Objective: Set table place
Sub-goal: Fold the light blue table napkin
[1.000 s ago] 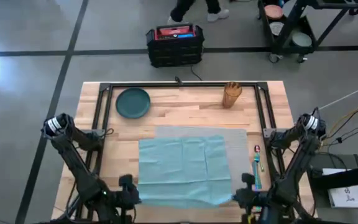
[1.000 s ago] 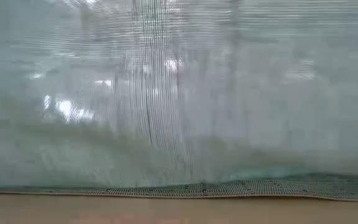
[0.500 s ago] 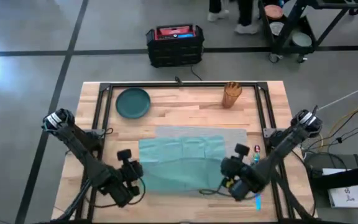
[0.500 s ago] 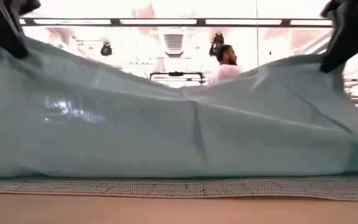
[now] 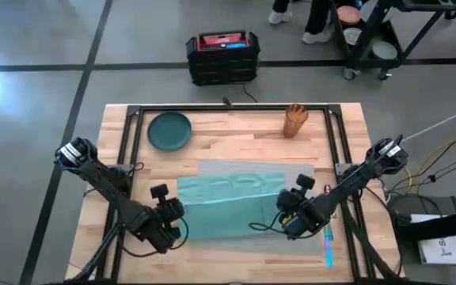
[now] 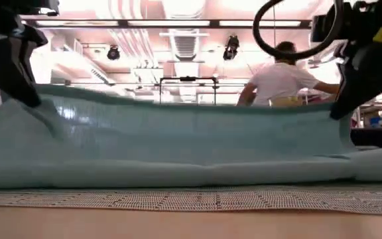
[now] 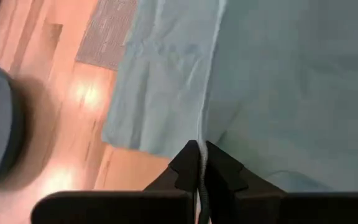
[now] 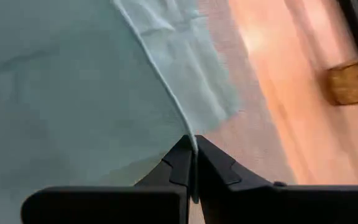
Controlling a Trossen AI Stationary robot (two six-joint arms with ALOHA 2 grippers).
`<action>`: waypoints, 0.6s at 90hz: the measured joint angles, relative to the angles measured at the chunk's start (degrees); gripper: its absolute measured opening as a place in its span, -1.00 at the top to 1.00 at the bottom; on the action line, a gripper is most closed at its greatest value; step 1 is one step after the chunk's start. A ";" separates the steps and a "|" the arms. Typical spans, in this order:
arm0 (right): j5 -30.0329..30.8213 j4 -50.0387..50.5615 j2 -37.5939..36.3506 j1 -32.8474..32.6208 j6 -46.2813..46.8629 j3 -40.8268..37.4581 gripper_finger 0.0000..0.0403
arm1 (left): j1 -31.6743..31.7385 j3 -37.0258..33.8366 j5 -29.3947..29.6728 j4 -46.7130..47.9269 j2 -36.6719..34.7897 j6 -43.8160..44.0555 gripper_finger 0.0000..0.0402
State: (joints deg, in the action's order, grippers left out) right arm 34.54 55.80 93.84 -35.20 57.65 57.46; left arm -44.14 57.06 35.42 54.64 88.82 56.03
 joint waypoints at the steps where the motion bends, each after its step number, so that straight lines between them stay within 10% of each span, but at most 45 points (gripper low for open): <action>1: 0.00 -0.23 0.00 0.00 0.00 -0.12 1.00 | 0.00 -0.15 0.00 -0.31 0.00 -0.03 1.00; 54: 3.06 -1.54 -0.02 4.38 -3.59 0.10 1.00 | 1.81 -4.16 2.67 0.16 -2.66 -1.79 1.00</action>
State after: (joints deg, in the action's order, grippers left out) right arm 37.60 54.27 93.82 -30.82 54.06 57.56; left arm -42.33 52.90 38.09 54.80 86.16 54.23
